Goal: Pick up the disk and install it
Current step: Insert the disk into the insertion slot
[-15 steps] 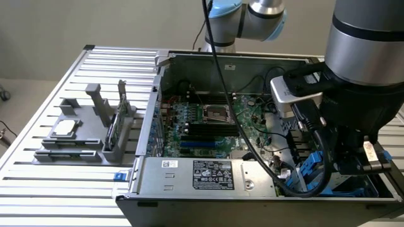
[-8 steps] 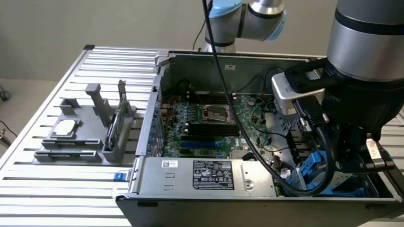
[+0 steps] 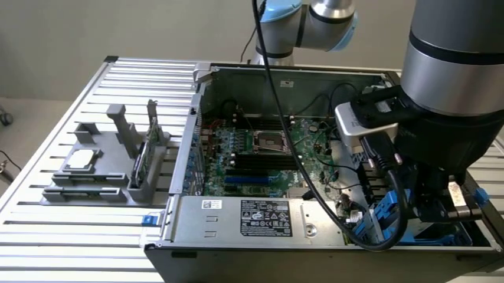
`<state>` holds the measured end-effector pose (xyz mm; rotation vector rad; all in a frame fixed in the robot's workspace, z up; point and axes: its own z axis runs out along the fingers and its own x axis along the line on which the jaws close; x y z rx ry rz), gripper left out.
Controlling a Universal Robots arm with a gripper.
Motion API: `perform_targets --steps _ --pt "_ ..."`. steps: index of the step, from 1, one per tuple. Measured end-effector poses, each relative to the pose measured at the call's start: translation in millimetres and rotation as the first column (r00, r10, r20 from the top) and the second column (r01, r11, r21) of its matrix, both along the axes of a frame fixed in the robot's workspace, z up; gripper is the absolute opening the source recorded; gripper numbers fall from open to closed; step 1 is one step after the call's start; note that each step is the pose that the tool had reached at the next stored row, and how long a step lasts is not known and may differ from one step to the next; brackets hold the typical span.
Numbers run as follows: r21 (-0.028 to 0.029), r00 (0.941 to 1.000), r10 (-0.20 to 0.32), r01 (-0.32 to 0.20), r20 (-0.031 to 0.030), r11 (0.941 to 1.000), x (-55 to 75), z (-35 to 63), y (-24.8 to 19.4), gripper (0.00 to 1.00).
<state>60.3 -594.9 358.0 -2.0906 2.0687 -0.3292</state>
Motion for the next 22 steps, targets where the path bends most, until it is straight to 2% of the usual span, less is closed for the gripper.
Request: perform_targets --steps 16,18,19,20,22 --pt "-0.0005 1.0000 0.000 0.000 0.0000 1.0000 0.0 -0.9 -0.1 0.35" --pt "-0.0002 1.0000 0.000 0.000 0.0000 1.0000 -0.1 -1.0 -0.2 0.42" --pt "0.0000 1.0000 0.000 0.000 0.0000 1.0000 -0.1 -0.8 -0.1 0.42" --pt "-0.0002 1.0000 0.000 0.000 0.0000 1.0000 -0.1 0.1 -0.1 0.49" --pt "0.0000 1.0000 0.000 0.000 -0.0002 1.0000 -0.1 3.4 0.0 0.49"
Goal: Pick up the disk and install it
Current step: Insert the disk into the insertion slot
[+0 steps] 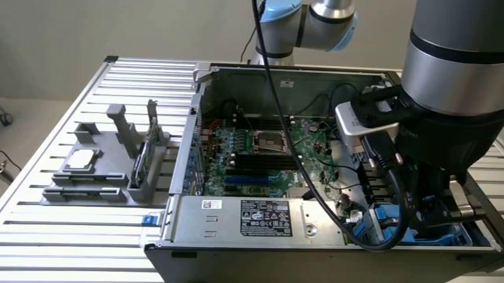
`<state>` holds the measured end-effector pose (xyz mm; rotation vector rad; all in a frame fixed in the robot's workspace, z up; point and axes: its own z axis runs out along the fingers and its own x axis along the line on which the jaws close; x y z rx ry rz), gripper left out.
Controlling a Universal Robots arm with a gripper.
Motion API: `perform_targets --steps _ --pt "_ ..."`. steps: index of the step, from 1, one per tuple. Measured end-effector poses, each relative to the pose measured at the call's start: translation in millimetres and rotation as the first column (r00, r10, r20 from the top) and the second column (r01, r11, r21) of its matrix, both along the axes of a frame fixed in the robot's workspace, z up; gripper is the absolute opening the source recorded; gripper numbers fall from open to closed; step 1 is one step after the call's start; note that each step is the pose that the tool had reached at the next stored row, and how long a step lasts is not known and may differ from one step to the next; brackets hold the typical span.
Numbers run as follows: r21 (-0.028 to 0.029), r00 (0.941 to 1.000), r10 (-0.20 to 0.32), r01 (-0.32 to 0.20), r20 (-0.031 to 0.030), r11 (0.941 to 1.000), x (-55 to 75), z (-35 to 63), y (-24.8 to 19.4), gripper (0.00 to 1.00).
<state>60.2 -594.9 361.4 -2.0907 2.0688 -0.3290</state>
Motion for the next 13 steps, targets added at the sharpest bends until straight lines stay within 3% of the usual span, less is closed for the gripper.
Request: perform_targets --steps 3,10,13 --pt "-0.0001 1.0000 0.000 0.000 -0.0009 1.0000 0.1 6.2 0.0 0.49" --pt "-0.0027 1.0000 0.000 0.000 -0.0034 1.0000 0.7 33.2 0.3 0.49" --pt "-0.0040 1.0000 0.000 0.000 -0.0099 1.0000 3.1 39.6 0.3 0.49"
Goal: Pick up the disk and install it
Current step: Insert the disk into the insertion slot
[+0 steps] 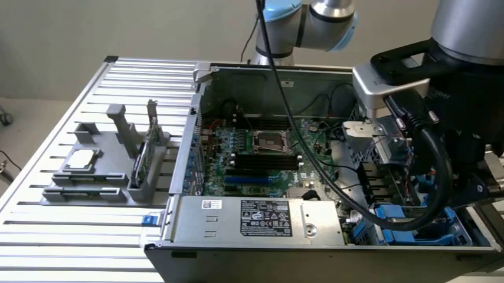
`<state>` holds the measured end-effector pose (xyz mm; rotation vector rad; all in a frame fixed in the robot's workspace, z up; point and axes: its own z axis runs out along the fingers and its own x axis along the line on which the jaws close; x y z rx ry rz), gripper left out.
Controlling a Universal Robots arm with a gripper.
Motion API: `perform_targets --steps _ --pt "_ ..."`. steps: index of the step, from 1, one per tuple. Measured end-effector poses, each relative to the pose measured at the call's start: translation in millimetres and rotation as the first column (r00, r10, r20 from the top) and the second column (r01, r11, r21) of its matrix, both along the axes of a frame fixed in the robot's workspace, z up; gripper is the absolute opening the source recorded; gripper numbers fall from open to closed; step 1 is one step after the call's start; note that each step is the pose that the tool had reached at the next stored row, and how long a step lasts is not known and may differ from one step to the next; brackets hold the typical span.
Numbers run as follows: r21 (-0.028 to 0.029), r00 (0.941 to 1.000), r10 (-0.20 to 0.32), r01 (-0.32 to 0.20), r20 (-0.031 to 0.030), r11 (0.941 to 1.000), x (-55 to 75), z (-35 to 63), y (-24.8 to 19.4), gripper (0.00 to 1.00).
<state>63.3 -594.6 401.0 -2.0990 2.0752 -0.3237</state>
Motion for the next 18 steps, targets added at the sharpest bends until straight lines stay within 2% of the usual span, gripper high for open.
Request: perform_targets --steps 2,7,11,14,18 --pt "-0.0025 0.9999 0.000 0.000 -0.0105 1.0000 1.8 3.6 0.1 0.49" --pt "-0.0113 0.9990 0.000 0.000 -0.0446 0.9999 7.2 10.2 0.1 0.49" --pt "-0.0127 0.9976 0.000 -0.001 -0.0694 0.9999 12.8 15.4 0.1 0.49" --pt "-0.0131 0.9967 0.000 -0.001 -0.0807 0.9999 18.4 17.9 0.3 0.49" --pt "-0.0127 0.9957 0.001 -0.002 -0.0929 0.9999 26.2 18.3 0.9 0.49"
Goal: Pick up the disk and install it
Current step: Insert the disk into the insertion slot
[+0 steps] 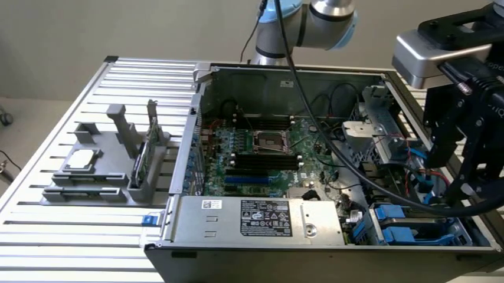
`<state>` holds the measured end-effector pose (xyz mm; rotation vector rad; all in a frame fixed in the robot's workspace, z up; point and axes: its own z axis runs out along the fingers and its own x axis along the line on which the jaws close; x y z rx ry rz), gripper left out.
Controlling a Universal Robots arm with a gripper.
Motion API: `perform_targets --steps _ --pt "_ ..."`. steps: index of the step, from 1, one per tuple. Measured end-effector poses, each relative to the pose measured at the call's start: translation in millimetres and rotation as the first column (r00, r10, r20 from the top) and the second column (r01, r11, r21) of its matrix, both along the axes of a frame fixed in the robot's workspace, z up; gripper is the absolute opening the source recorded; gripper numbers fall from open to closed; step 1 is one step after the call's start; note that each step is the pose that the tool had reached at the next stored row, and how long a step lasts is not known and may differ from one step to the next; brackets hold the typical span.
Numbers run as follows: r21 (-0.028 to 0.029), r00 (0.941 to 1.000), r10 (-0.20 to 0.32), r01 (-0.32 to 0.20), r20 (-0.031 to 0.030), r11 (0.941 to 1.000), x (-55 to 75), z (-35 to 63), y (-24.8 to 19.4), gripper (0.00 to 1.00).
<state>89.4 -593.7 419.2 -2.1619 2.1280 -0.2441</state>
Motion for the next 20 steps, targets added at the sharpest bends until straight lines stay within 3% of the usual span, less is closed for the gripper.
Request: perform_targets --steps 4,6,10,12,14,17,20 --pt "-0.0003 0.9999 0.000 0.000 -0.0132 1.0000 7.0 0.5 0.7 0.40" --pt "0.0000 0.9997 0.000 0.000 -0.0227 1.0000 9.9 0.9 1.3 0.28" --pt "0.0000 0.9987 0.000 0.000 -0.0503 1.0000 14.0 2.6 2.6 0.11" --pt "-0.0001 0.9979 0.000 0.000 -0.0650 1.0000 16.0 3.2 3.4 0.11" --pt "-0.0009 0.9972 0.000 0.000 -0.0748 1.0000 17.9 3.5 4.0 0.11" --pt "-0.0008 0.9965 0.000 0.000 -0.0832 1.0000 19.6 3.5 4.2 0.11" --pt "-0.0008 0.9965 0.000 0.000 -0.0837 1.0000 19.7 3.5 4.2 0.11"
